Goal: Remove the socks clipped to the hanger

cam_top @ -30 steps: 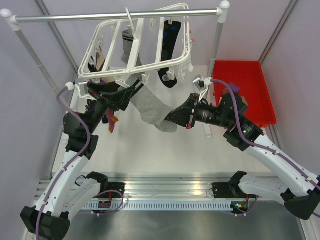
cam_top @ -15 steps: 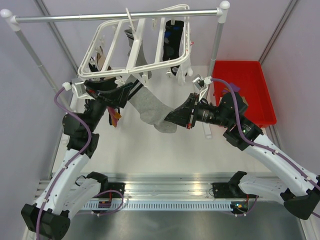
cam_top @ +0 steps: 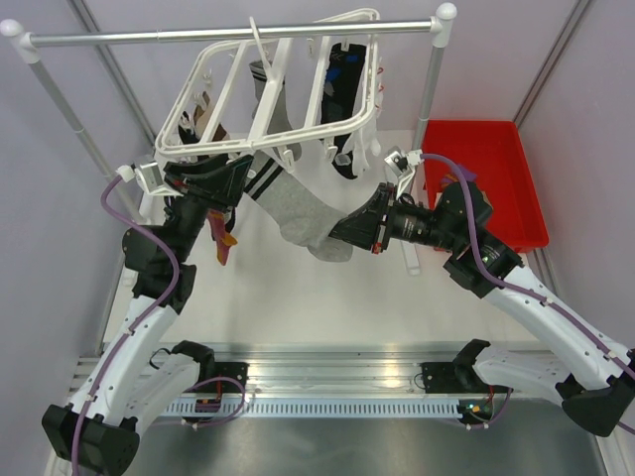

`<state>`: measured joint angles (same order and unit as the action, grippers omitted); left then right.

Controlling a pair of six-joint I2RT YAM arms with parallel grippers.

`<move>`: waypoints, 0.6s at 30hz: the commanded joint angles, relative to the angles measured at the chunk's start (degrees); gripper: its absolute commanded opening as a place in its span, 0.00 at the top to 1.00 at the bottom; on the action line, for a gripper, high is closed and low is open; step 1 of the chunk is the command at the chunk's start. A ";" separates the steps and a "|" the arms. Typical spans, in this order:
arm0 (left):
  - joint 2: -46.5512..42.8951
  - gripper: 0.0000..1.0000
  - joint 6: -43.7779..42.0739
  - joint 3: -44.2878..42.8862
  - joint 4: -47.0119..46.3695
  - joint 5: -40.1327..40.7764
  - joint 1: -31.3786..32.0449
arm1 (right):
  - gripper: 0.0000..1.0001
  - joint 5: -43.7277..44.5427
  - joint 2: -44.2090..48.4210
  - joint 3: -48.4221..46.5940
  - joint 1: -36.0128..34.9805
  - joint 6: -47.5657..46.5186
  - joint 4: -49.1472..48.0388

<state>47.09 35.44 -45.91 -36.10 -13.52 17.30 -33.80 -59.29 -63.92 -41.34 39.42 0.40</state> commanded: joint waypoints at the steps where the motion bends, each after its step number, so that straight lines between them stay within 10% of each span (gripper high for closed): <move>1: -0.60 0.49 1.30 -2.08 -1.26 0.86 -0.42 | 0.99 -0.92 1.19 -0.59 0.39 0.66 -2.34; 7: -0.07 0.96 1.30 -3.66 1.20 0.07 -0.34 | 0.99 0.23 1.10 -0.15 0.65 0.31 -1.90; 18: 0.63 0.98 1.47 -6.03 5.24 -0.90 -0.34 | 0.99 22.95 0.58 -6.82 0.74 -10.49 18.91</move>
<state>47.55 36.25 -49.39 -32.08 -13.61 17.10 -23.35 -59.31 -65.54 -40.75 34.26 10.52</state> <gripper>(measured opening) 0.193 0.012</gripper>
